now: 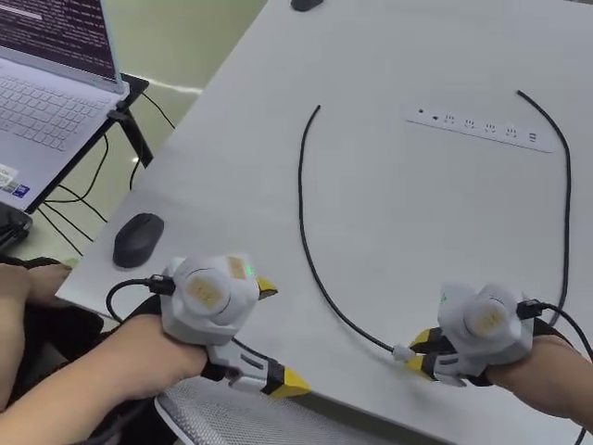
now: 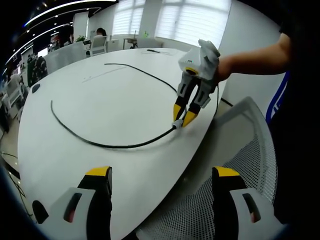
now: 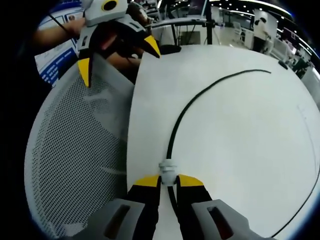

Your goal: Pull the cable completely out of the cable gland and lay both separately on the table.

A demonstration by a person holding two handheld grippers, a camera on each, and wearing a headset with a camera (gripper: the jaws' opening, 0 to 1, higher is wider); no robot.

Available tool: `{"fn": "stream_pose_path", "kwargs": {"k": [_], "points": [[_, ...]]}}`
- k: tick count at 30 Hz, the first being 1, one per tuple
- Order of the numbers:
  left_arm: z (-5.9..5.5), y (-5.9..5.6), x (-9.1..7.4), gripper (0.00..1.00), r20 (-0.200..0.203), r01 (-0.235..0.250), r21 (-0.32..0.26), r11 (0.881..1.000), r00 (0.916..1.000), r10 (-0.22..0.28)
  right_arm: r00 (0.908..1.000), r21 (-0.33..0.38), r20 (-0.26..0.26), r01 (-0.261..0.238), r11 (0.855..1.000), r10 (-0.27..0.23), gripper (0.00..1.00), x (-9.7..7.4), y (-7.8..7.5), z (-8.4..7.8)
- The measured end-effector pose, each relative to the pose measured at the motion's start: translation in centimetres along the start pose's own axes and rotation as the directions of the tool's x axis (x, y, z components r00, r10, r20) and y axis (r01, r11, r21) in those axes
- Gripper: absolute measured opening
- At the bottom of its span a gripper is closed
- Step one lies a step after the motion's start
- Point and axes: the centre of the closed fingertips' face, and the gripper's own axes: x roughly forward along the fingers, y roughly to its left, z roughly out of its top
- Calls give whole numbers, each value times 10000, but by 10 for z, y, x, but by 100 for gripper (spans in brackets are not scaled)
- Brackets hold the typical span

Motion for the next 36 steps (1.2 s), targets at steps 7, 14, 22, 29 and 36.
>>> {"fn": "stream_pose_path", "kwargs": {"k": [7, 14, 22, 29, 36], "points": [[17, -7, 5, 80, 340, 116, 74, 9999, 9994, -119, 9996, -57, 274, 53, 10000, -52, 7, -17, 7, 12], [36, -17, 9, 79, 625, 339, 391, 9987, 9974, -363, 9991, -144, 408, 111, 9998, -105, 7, -37, 16, 25], [59, -29, 12, 75, 1222, 535, 717, 9960, 9906, -621, 9981, -407, 600, 133, 9991, -108, 7, -57, 18, 37], [72, -38, 16, 71, 1363, 845, 1303, 9879, 9854, -1022, 9960, -721, 892, -2, 9974, 67, 7, -75, 25, 52], [88, -49, 22, 66, 1574, 1091, 1559, 9817, 9784, -1337, 9935, -1045, 1100, -189, 9943, 305, 6, -87, 34, 65]]}}
